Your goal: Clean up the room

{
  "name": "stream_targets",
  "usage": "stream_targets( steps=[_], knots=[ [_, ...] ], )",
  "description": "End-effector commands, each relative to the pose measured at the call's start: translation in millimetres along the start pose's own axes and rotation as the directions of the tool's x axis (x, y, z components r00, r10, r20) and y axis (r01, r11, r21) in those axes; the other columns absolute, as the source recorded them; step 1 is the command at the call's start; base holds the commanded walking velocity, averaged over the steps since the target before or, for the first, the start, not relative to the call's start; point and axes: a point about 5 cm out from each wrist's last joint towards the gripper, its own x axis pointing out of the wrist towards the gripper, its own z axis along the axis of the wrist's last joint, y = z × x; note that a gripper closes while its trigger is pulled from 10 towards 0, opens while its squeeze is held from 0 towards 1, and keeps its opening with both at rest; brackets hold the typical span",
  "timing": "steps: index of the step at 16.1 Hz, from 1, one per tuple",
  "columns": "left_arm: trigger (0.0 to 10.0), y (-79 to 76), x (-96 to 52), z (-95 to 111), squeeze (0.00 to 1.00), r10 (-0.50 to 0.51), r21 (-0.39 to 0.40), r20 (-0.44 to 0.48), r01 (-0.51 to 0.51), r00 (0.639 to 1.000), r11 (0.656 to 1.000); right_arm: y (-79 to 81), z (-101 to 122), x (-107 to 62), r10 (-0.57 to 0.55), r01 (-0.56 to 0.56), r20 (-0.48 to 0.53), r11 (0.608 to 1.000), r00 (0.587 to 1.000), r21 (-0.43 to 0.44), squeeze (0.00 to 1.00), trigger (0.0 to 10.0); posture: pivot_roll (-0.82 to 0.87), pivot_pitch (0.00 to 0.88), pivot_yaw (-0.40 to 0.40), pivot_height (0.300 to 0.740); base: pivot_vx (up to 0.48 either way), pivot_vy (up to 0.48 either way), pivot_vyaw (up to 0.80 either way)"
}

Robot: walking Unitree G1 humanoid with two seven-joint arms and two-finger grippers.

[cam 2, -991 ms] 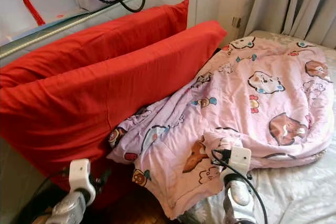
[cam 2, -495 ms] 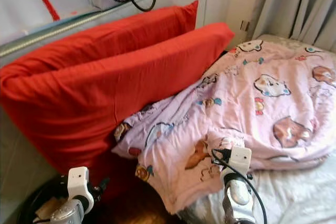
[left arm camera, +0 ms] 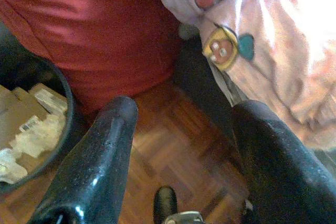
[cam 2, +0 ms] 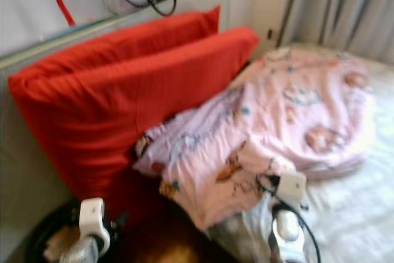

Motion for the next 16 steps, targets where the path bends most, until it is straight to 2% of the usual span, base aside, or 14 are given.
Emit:
stream_targets(
  steps=[1,3,5,7,8,10,16],
  knots=[
    [10.0,3.3,-0.7,0,0.0,0.007,0.017,-0.007,-0.007,1.0,1.0,-5.9,9,2.1,-0.044,0.045,0.057,0.999,0.997,-0.03,0.0,10.0,0.05,0.001,0.035,0.74,-0.262,0.0,0.0],
    [10.0,3.3,-0.8,-1,0.0,0.007,0.017,-0.009,-0.007,1.0,1.0,-11.7,14,3.9,-0.07,0.075,0.087,0.995,0.994,-0.058,0.0,10.0,0.05,0.001,0.035,0.74,-0.255,0.0,0.0],
    [10.0,3.4,-0.9,-1,0.0,0.007,0.017,-0.011,-0.007,1.0,1.0,-10.5,22,5.2,-0.037,0.056,0.14,0.989,0.99,-0.137,0.0,10.0,0.05,0.004,0.033,0.74,-0.257,0.0,0.0],
    [10.0,3.5,-0.8,-1,0.0,0.007,0.015,-0.012,-0.007,1.0,1.0,-9.1,25,5.2,-0.021,0.048,0.164,0.985,0.986,-0.163,0.0,10.0,0.05,0.007,0.032,0.74,-0.257,0.0,0.0],
    [10.0,3.4,-1.0,-2,0.0,0.006,0.01,-0.012,-0.006,1.0,1.0,-10.3,33,5.0,-0.023,0.066,0.219,0.98,0.975,-0.19,0.0,10.0,0.05,0.007,0.032,0.74,-0.255,0.0,0.0],
    [10.0,3.2,-1.0,-2,0.0,0.005,0.009,-0.012,-0.005,1.0,1.0,-10.6,40,5.1,-0.022,0.079,0.258,0.974,0.966,-0.213,0.0,10.0,0.05,0.007,0.03,0.74,-0.255,0.0,0.0],
    [10.0,0.9,-0.5,-1,0.0,0.001,-0.001,-0.005,-0.001,1.0,1.0,-9.2,44,-1.3,0.003,0.105,0.321,0.942,0.947,-0.318,0.0,10.0,0.04,0.003,0.025,0.74,-0.249,0.0,0.0]
  ],
)
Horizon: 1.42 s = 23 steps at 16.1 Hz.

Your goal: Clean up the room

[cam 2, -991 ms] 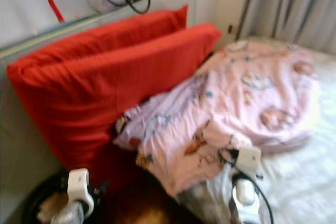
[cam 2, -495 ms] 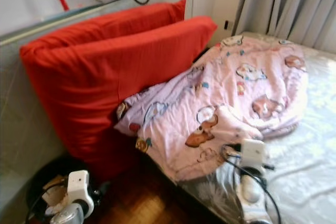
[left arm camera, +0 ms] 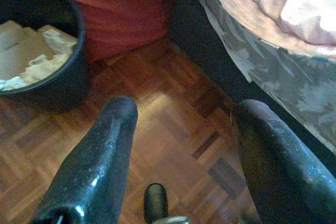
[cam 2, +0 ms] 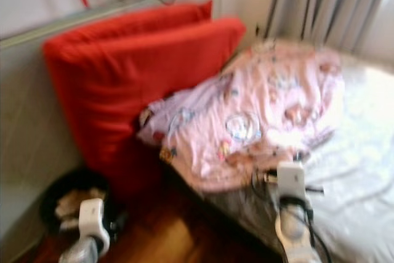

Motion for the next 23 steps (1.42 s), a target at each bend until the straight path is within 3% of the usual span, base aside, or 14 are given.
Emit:
stream_targets(
  steps=[1,4,8,10,14,17,19,20,21,22,23],
  knots=[
    [10.0,1.0,-2.4,-7,0.0,0.003,0.005,-0.023,-0.003,1.0,1.0,-6.0,7,2.8,-0.017,0.019,0.044,0.999,0.999,-0.044,0.0,10.0,0.05,0.001,0.025,0.74,-0.244,0.0,0.0],
    [10.0,1.1,-3.1,-8,0.0,0.004,0.019,-0.028,-0.003,1.0,1.0,-24.7,13,4.5,-0.074,0.086,0.097,0.988,0.992,-0.127,0.0,10.0,0.04,0.0,0.024,0.74,0.0,0.0,0.0],
    [10.0,0.7,-3.8,-10,0.0,0.002,0.018,-0.036,-0.001,0.999,1.0,-38.6,6,4.4,-0.112,0.121,0.054,0.968,0.992,-0.22,0.0,10.0,0.04,0.0,0.02,0.74,0.0,0.0,0.0],
    [10.0,1.0,-4.0,-11,0.0,0.006,0.016,-0.035,-0.005,0.999,1.0,-45.8,20,7.0,-0.118,0.163,0.157,0.935,0.981,-0.314,0.0,10.0,0.04,0.0,0.018,0.74,0.0,0.0,0.0],
    [10.0,1.4,-4.1,-10,0.0,0.006,0.018,-0.031,-0.006,0.999,1.0,-57.8,43,2.0,-0.176,0.264,0.272,0.906,0.946,-0.332,0.0,10.0,0.04,0.004,0.016,0.74,0.0,0.0,0.0],
    [10.0,1.4,-4.4,-11,0.0,0.003,0.018,-0.035,-0.002,0.999,1.0,-50.7,0,-21.5,-0.172,0.172,0.025,0.944,0.985,-0.28,0.0,10.0,0.05,0.007,0.015,0.74,0.0,0.0,0.0],
    [10.0,1.7,-4.7,-12,0.0,0.001,0.013,-0.036,0.0,0.999,1.0,-52.4,-22,-34.2,-0.194,0.156,-0.087,0.932,0.977,-0.326,0.0,10.0,0.04,0.007,0.014,0.74,0.0,0.0,0.0],
    [10.0,1.3,-5.0,-13,0.0,-0.008,0.012,-0.046,0.009,0.999,1.0,-62.2,-49,-45.9,-0.262,0.172,-0.242,0.926,0.934,-0.336,0.0,10.0,0.04,0.008,0.014,0.74,0.0,0.0,0.0],
    [10.0,1.3,-5.0,-13,0.0,-0.009,0.012,-0.048,0.01,0.999,1.0,-64.2,-54,-48.8,-0.275,0.174,-0.278,0.925,0.921,-0.337,0.0,10.0,0.04,0.008,0.014,0.74,0.0,0.0,0.0],
    [10.0,1.6,-5.5,-14,0.0,-0.009,0.011,-0.052,0.01,0.999,1.0,-60.6,-75,-60.9,-0.239,0.097,-0.42,0.938,0.875,-0.333,0.0,10.0,0.04,0.008,0.015,0.74,0.0,0.0,0.0],
    [10.0,1.8,-6.0,-16,0.0,-0.01,0.01,-0.058,0.01,0.998,1.0,-58.9,-85,-69.3,-0.237,0.086,-0.487,0.946,0.841,-0.313,0.0,10.0,0.04,0.011,0.016,0.74,0.0,0.0,0.0]
  ],
)
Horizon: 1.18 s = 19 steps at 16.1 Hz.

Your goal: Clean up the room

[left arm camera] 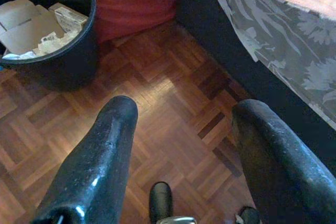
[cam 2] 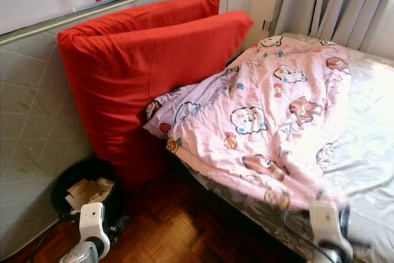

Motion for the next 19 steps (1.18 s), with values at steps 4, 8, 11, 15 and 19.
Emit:
stream_targets(
  steps=[4,8,11,15,19],
  knots=[
    [10.0,0.2,-2.4,-9,0.0,-0.015,0.036,-0.054,0.017,0.998,0.999,31.5,-43,-16.7,0.293,-0.276,-0.294,0.956,0.91,0.098,0.0,10.0,0.04,0.011,0.016,0.74,0.0,0.0,0.0],
    [10.0,-0.4,-3.7,-13,0.0,-0.019,0.045,-0.073,0.022,0.997,0.999,51.3,-48,-29.3,0.406,-0.386,-0.339,0.914,0.849,0.128,0.0,10.0,0.04,0.013,0.019,0.74,0.0,0.0,0.0],
    [10.0,-4.2,-3.4,-16,0.0,-0.029,0.041,-0.086,0.033,0.996,0.999,54.8,-53,-33.7,0.381,-0.364,-0.378,0.924,0.844,0.117,0.59,10.0,0.05,0.015,0.019,0.74,0.0,0.0,0.0],
    [10.0,-10.4,-2.4,-18,0.0,-0.032,0.043,-0.105,0.037,0.994,0.998,58.6,-55,-36.7,0.403,-0.367,-0.391,0.915,0.828,0.165,1.0,10.0,0.04,0.014,0.02,0.74,0.0,0.0,0.0],
    [10.0,-10.4,-2.5,-19,0.0,-0.033,0.04,-0.11,0.037,0.993,0.999,59.1,-53,-35.2,0.418,-0.383,-0.38,0.908,0.825,0.168,1.0,10.0,0.05,0.009,0.024,0.74,0.0,0.0,0.0]
  ],
)
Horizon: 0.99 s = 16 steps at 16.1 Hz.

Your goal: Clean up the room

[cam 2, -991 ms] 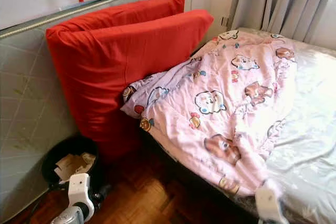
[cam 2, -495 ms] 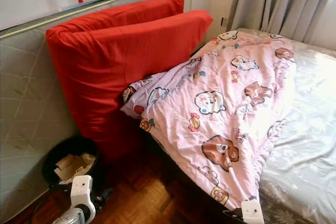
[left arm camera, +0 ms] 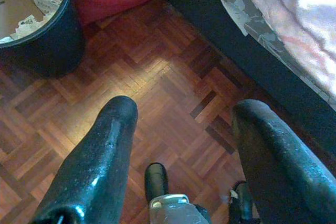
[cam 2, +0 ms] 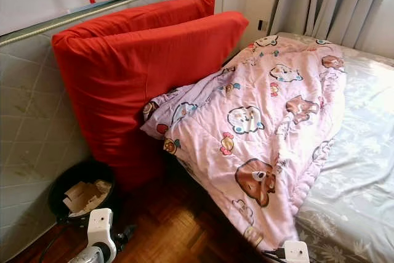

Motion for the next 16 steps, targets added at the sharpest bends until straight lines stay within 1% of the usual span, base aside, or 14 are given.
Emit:
stream_targets(
  steps=[1,2,3,4,5,6,8,9,11,12,13,14,15,16],
  knots=[
    [10.0,2.7,-1.8,-6,0.0,-0.004,0.022,-0.036,0.004,0.999,1.0,-1.1,6,1.5,0.013,-0.013,0.018,1.0,1.0,-0.003,1.0,10.0,0.04,0.0,0.026,0.74,0.0,0.0,0.0],
    [10.0,3.1,-1.9,-6,0.0,-0.003,0.022,-0.037,0.003,0.999,1.0,-1.7,7,1.8,0.012,-0.012,0.017,1.0,1.0,0.001,1.0,10.0,0.04,0.0,0.027,0.74,0.0,0.0,0.0],
    [10.0,5.1,-2.9,-7,0.0,-0.001,0.025,-0.044,0.002,0.999,1.0,-1.5,9,2.3,0.031,-0.032,0.024,0.998,0.999,0.05,1.0,10.0,0.04,0.0,0.031,0.74,0.0,0.0,0.0],
    [10.0,7.4,-4.3,-11,0.0,0.002,0.025,-0.063,-0.001,0.998,1.0,3.8,12,2.1,0.088,-0.092,0.036,0.989,0.995,0.114,0.18,10.0,0.04,0.0,0.033,0.74,0.0,0.0,0.0],
    [10.0,9.2,-5.7,-14,0.0,0.009,0.018,-0.082,-0.008,0.997,1.0,12.8,15,1.2,0.162,-0.169,0.054,0.974,0.985,0.153,0.0,10.0,0.05,0.0,0.035,0.74,0.0,0.0,0.0],
    [10.0,13.5,-8.4,-20,0.0,0.023,0.017,-0.111,-0.021,0.994,1.0,24.7,21,-0.3,0.237,-0.25,0.091,0.953,0.967,0.171,0.0,10.0,0.04,0.0,0.036,0.74,0.0,0.0,0.0],
    [10.0,17.9,-11.4,-27,0.0,0.039,0.043,-0.152,-0.033,0.988,0.999,29.2,21,-0.5,0.25,-0.26,0.074,0.927,0.966,0.271,0.0,10.0,0.03,0.0,0.038,0.74,0.0,0.0,0.0],
    [10.0,19.2,-12.4,-28,0.0,0.045,0.046,-0.161,-0.038,0.986,0.998,31.0,20,-1.0,0.258,-0.267,0.068,0.921,0.964,0.283,0.0,10.0,0.04,0.0,0.04,0.74,0.0,0.0,0.0],
    [10.0,28.4,-18.2,-36,0.0,0.072,0.037,-0.186,-0.067,0.98,0.997,37.9,11,-3.6,0.271,-0.268,0.038,0.906,0.962,0.328,0.0,10.0,0.04,0.0,0.038,0.74,0.0,0.0,0.0],
    [10.0,28.8,-18.7,-37,0.0,0.073,0.033,-0.185,-0.068,0.98,0.997,38.1,10,-3.9,0.271,-0.268,0.038,0.906,0.962,0.328,0.0,10.0,0.04,0.0,0.037,0.74,0.0,0.0,0.0],
    [10.0,28.6,-19.2,-38,0.0,0.071,0.025,-0.185,-0.067,0.98,0.997,42.1,7,-5.7,0.274,-0.272,0.038,0.906,0.961,0.325,0.0,10.0,0.05,0.0,0.036,0.74,0.0,0.0,0.0],
    [10.0,25.2,-17.8,-37,0.0,0.066,0.024,-0.183,-0.063,0.981,0.998,44.7,5,-6.9,0.286,-0.284,0.045,0.902,0.957,0.326,0.0,10.0,0.05,0.0,0.036,0.74,0.0,0.0,0.0],
    [10.0,19.6,-14.7,-34,0.0,0.061,0.018,-0.175,-0.059,0.983,0.998,46.6,3,-7.8,0.287,-0.285,0.041,0.908,0.957,0.307,0.0,10.0,0.05,0.0,0.036,0.74,0.0,0.0,0.48],
    [10.0,10.2,-10.3,-31,0.0,0.055,0.02,-0.173,-0.052,0.983,0.998,47.9,0,-8.6,0.3,-0.295,0.027,0.913,0.954,0.283,0.0,10.0,0.05,0.0,0.035,0.74,0.0,0.0,0.8]
  ],
)
